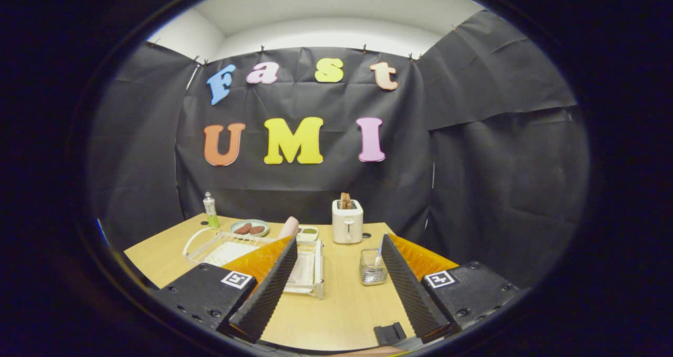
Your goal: Take the plate from the dish rack, then take the spoon from the basket and place it into the plate.
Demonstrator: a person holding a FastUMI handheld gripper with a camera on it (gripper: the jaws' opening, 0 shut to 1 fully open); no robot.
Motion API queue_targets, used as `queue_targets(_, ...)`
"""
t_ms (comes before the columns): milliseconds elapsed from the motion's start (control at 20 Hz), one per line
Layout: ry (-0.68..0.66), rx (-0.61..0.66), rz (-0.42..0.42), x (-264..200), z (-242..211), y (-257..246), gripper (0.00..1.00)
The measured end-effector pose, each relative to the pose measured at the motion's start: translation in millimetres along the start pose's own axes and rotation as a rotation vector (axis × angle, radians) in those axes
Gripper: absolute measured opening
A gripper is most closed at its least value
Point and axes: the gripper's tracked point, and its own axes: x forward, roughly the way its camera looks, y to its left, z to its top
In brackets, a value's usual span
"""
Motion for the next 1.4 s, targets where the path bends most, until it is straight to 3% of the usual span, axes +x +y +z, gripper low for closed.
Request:
queue_targets(300, 0.191, -0.02, 0.064, 87, 26, 48, 1.0)
queue_targets(750, 0.508, -0.104, 0.005, 198, 22, 106, 0.98)
queue_targets(1000, 0.665, -0.197, -0.096, 229, 3, 116, 0.86)
queue_targets(1200, 0.779, -0.222, -0.212, 237, -14, 107, 0.67)
queue_targets(1300, 0.823, -0.242, -0.255, 237, -18, 103, 0.46)
queue_targets(1400, 0.832, -0.255, -0.268, 240, -19, 107, 0.35)
